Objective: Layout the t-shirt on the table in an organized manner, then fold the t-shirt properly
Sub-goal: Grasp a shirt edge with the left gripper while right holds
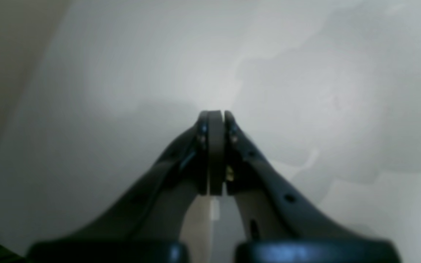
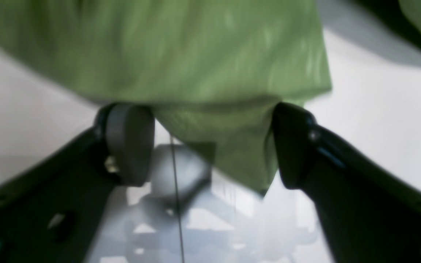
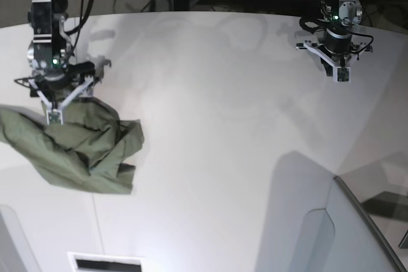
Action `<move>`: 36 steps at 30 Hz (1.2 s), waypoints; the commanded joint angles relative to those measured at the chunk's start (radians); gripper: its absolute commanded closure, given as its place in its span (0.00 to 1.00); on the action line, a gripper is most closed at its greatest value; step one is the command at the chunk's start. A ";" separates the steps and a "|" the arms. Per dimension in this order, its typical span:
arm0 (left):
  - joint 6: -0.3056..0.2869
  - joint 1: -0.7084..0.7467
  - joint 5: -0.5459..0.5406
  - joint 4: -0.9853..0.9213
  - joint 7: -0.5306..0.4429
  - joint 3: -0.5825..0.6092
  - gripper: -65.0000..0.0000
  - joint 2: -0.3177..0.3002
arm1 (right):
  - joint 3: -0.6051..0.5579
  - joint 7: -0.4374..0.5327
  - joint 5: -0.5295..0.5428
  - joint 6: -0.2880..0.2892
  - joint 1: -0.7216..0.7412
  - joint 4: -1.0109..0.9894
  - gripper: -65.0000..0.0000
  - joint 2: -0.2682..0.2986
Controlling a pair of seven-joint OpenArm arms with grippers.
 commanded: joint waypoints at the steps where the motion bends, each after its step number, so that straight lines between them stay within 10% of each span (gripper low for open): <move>1: 0.004 -0.001 0.000 0.015 -0.021 -0.007 1.00 -0.013 | 0.002 -0.006 -0.007 -0.001 0.006 -0.007 0.43 0.005; 6: 0.004 -0.001 0.000 0.006 -0.021 -0.007 1.00 -0.013 | -0.002 -0.010 -0.006 0.001 0.010 0.019 1.00 -0.033; 17: 0.004 -0.032 0.002 -0.057 -0.026 -0.007 1.00 -0.013 | -0.122 -0.263 0.002 0.242 0.010 0.402 1.00 -0.244; 25: 0.004 -0.058 0.000 -0.057 -0.026 -0.005 1.00 -0.013 | -0.285 -0.386 0.485 0.249 0.136 0.407 0.97 -0.236; 33: -0.032 -0.086 -0.001 -0.004 -0.020 0.001 1.00 -0.007 | -0.417 -0.543 0.521 0.249 0.187 0.398 0.45 -0.194; 36: -0.112 -0.089 -0.024 0.055 -0.018 0.000 1.00 -0.004 | -0.430 -0.539 0.519 0.249 0.179 0.485 0.43 -0.122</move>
